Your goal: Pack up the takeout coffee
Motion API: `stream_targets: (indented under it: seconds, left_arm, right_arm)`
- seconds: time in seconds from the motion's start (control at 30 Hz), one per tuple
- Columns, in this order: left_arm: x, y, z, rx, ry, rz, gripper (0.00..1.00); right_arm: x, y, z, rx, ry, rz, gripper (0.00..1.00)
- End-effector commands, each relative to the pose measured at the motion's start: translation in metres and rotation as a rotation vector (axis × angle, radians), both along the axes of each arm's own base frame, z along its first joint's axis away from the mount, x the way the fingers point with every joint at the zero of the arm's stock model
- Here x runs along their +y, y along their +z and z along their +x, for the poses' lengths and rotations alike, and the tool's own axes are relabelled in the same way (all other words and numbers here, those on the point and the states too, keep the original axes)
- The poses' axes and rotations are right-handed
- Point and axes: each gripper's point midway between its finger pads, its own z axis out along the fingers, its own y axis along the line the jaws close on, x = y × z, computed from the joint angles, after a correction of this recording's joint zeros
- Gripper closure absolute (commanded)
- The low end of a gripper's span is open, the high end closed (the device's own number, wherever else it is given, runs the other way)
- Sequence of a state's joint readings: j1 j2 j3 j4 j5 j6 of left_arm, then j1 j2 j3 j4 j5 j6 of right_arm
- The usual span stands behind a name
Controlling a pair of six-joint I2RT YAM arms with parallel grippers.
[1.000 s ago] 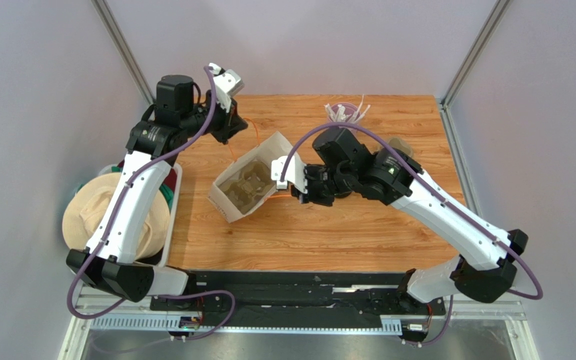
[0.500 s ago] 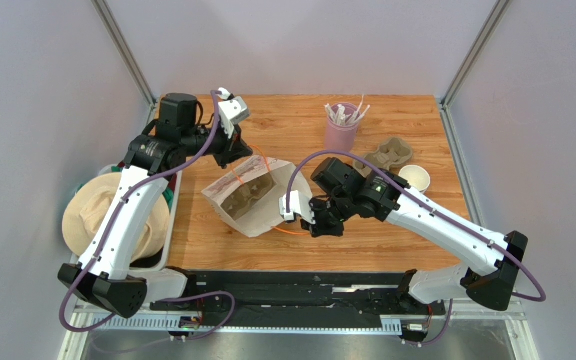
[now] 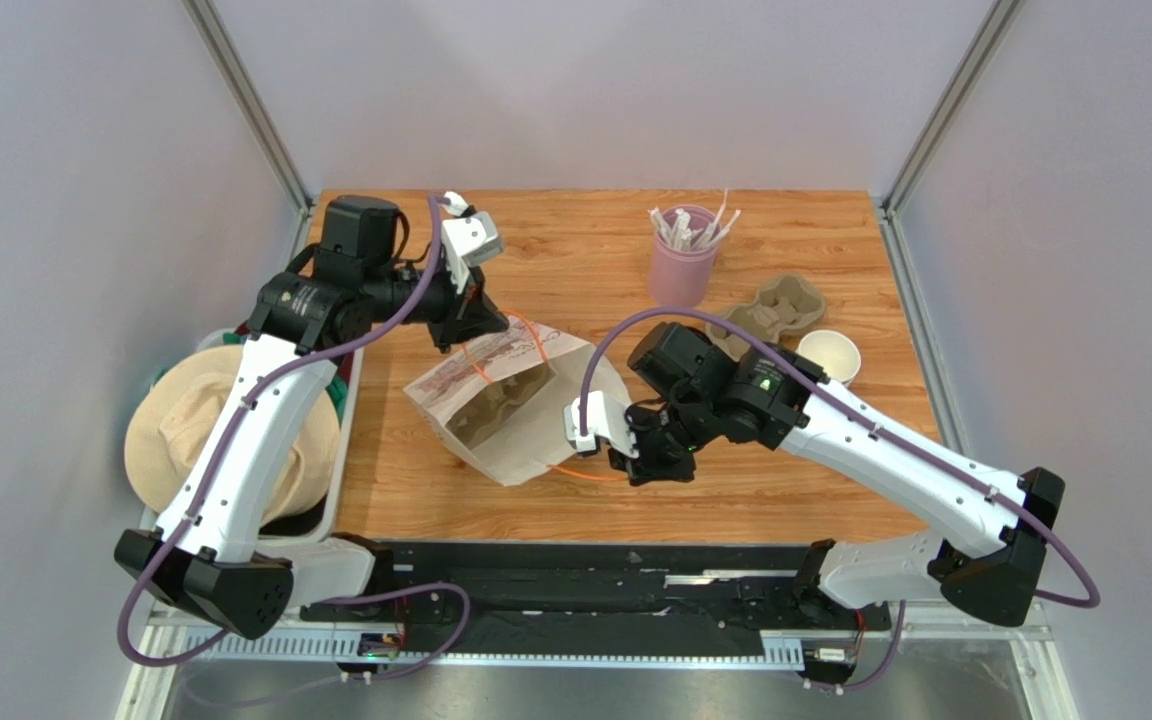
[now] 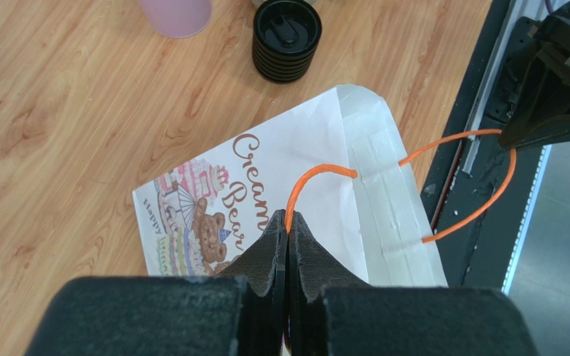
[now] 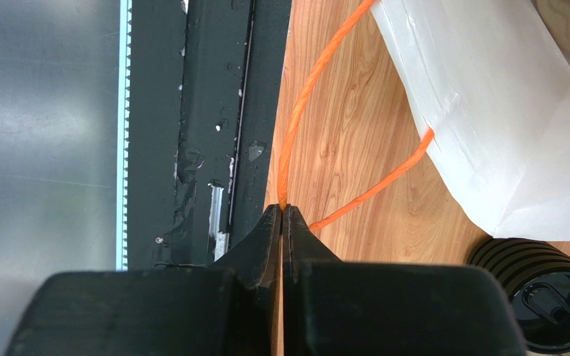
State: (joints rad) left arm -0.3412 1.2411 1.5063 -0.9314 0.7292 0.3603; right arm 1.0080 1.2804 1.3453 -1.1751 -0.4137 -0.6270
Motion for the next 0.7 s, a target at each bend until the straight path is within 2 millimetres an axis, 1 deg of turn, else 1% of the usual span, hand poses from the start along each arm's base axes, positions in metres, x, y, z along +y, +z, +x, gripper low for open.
stream_targets:
  seconds: [0.0,0.03,0.07,0.17,0.2,0.27,0.3,0.37,0.4,0.47,0.57,0.6,0.67]
  left_arm:
    - [-0.003,0.014,-0.015,-0.057,-0.079,-0.013,1.0]
    - [-0.001,0.012,-0.015,-0.054,-0.075,-0.003,1.0]
    - [-0.001,0.009,-0.015,-0.051,-0.077,0.006,1.0]
    - [0.001,0.0,-0.016,-0.041,-0.083,0.027,1.0]
    - [0.001,-0.002,-0.016,-0.038,-0.084,0.035,1.0]
    - [0.003,-0.009,-0.015,-0.04,-0.078,0.059,1.0]
    - [0.003,-0.009,-0.015,-0.042,-0.077,0.063,1.0]
    - [0.006,-0.012,-0.013,-0.051,-0.065,0.083,1.0]
    - [0.007,-0.013,-0.012,-0.055,-0.06,0.093,1.0]
    - [0.008,-0.015,-0.011,-0.06,-0.056,0.107,1.0]
    - [0.012,-0.017,-0.009,-0.068,-0.045,0.134,1.0]
    - [0.013,-0.017,-0.007,-0.075,-0.037,0.143,1.0]
    - [0.015,-0.017,-0.006,-0.079,-0.026,0.154,1.0]
  right_arm:
    - [0.002,0.021,-0.009,-0.01,0.045,0.044,1.0]
    - [0.001,0.019,-0.015,0.0,0.06,0.03,1.0]
    - [0.0,0.011,-0.018,0.015,0.07,0.008,1.0]
    - [0.004,-0.004,-0.031,0.065,0.103,-0.014,1.0]
    - [0.006,-0.007,-0.038,0.078,0.121,-0.018,1.0]
    - [0.012,-0.01,-0.044,0.089,0.142,-0.023,1.0]
    - [0.015,-0.006,-0.048,0.083,0.16,-0.014,1.0]
    - [0.02,0.0,-0.05,0.076,0.172,0.0,1.0]
    - [0.024,0.007,-0.052,0.07,0.184,0.018,1.0]
    - [0.029,0.012,-0.055,0.072,0.2,0.029,1.0]
    - [0.039,0.01,-0.063,0.077,0.227,0.018,1.0]
    - [0.045,0.006,-0.066,0.076,0.237,0.01,1.0]
    - [0.052,0.005,-0.067,0.07,0.235,0.005,1.0]
